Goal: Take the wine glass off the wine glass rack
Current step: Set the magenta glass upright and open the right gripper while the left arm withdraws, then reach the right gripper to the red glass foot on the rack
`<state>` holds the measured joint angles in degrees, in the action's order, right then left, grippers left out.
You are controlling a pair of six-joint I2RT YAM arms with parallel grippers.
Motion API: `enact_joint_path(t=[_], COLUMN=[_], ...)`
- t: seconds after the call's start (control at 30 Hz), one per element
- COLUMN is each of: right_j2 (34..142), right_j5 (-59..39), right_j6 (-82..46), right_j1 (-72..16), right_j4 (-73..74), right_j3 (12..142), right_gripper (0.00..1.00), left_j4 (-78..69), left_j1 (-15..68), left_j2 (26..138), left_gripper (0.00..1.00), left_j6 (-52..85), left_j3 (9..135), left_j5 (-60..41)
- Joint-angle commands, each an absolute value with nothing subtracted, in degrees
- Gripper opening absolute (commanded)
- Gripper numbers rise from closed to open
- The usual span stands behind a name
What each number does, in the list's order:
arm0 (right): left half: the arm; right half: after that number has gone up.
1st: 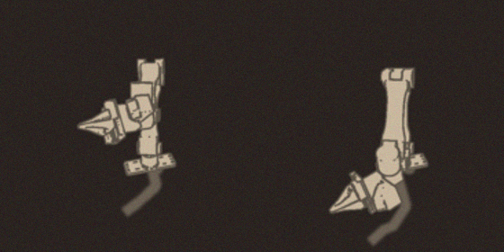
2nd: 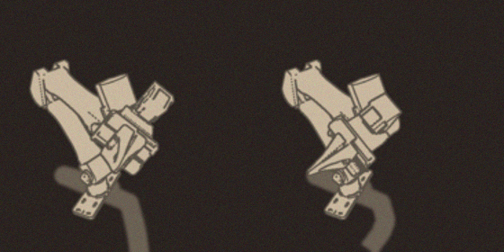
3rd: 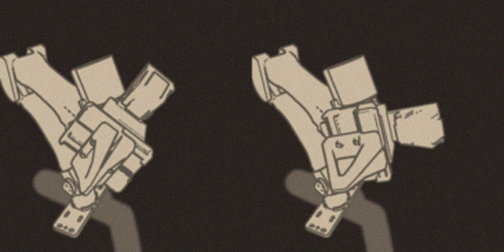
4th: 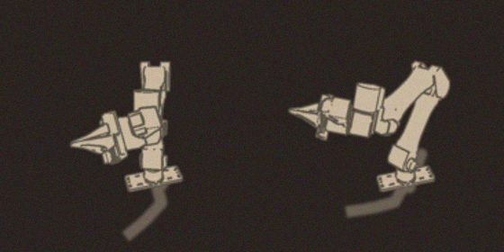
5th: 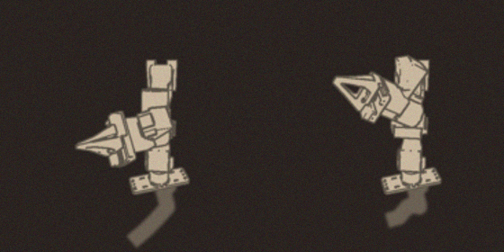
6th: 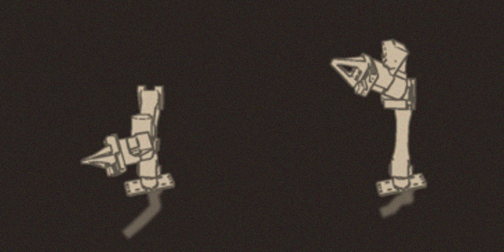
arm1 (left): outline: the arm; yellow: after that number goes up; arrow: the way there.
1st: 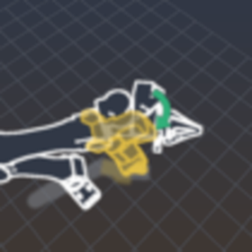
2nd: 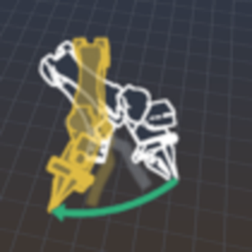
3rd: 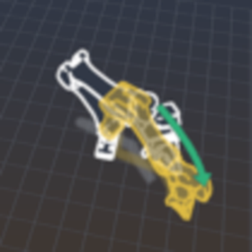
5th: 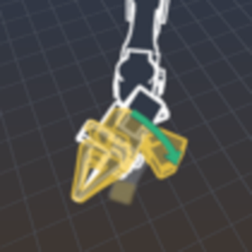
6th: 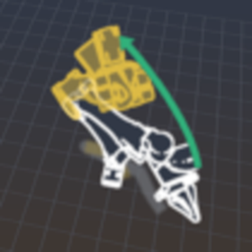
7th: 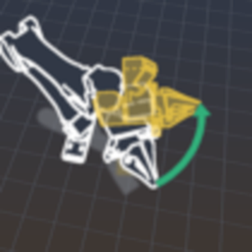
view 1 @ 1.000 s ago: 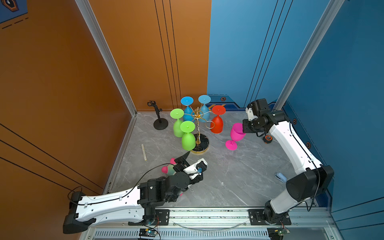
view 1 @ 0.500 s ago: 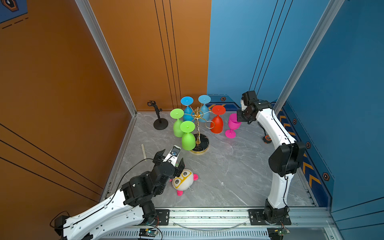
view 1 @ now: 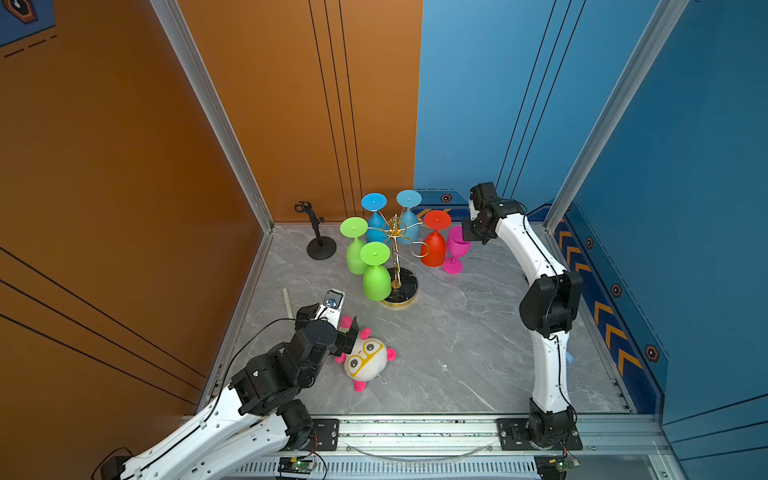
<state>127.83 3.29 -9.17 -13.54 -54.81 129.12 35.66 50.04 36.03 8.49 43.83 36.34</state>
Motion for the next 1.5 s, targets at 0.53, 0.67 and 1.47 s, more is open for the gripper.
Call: enact_joint_path(t=[0.53, 0.67, 1.47], right_j2=[131.8, 130.4, 106.5], right_j5=[3.4, 3.3, -22.8], right_j6=[-9.1, -9.0, -24.2], right_j1=[-16.0, -16.1, -10.2], right_j4=[-54.6, -54.6, -46.3], right_j3=[133.9, 134.2, 121.8], right_gripper=[0.20, 0.31, 0.70], left_j4=[36.5, 36.5, 36.5], left_j1=[48.0, 48.0, 46.0], left_j2=[36.8, 36.7, 36.5], left_gripper=[0.97, 0.97, 0.97], left_j6=[8.7, 8.6, 9.2], left_j3=[44.4, 44.5, 44.6], left_j5=[32.2, 32.0, 30.2])
